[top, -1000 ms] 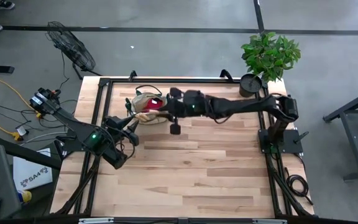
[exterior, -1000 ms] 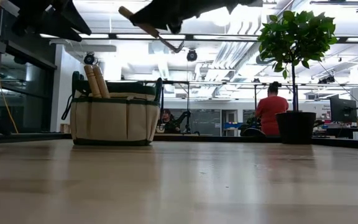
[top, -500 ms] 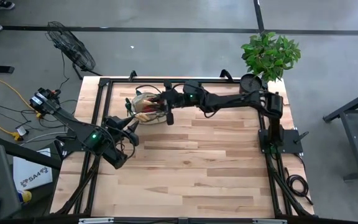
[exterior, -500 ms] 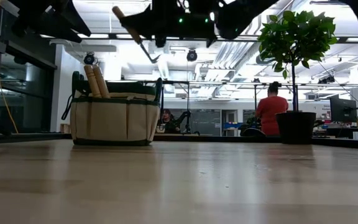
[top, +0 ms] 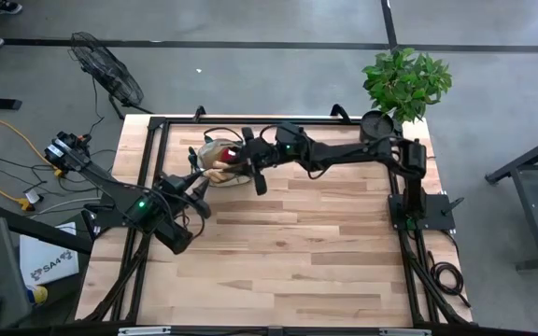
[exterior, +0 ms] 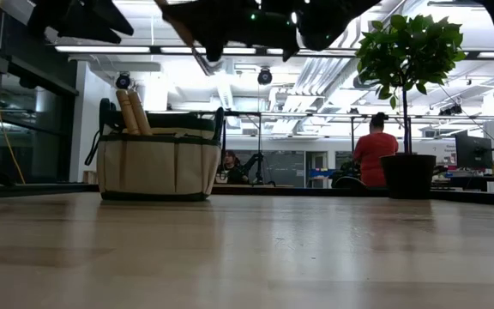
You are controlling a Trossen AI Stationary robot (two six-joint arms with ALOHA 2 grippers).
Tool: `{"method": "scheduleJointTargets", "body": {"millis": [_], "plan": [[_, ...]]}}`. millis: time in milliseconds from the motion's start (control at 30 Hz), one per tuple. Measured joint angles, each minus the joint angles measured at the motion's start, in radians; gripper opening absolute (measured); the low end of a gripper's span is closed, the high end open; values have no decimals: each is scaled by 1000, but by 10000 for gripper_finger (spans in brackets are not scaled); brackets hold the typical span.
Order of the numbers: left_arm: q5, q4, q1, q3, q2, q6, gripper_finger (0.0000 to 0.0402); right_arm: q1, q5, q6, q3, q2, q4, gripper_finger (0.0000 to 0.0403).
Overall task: Pick & Place Garden tools in Gardening bag
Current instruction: Put the brown hand rake into the gardening bag
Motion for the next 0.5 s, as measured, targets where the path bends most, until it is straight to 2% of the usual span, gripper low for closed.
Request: {"method": "scheduleJointTargets", "body": {"millis": [167,333,500], "plan": [[-16,224,0,0,0,325,157,23,-76,82,0,-5,57,58],[-18,509,0,0,0,711,157,33,-84,103,0,-5,51,58],[-20,694,0,0,0,938,157,33,-103,113,0,-5,28,58]]}}
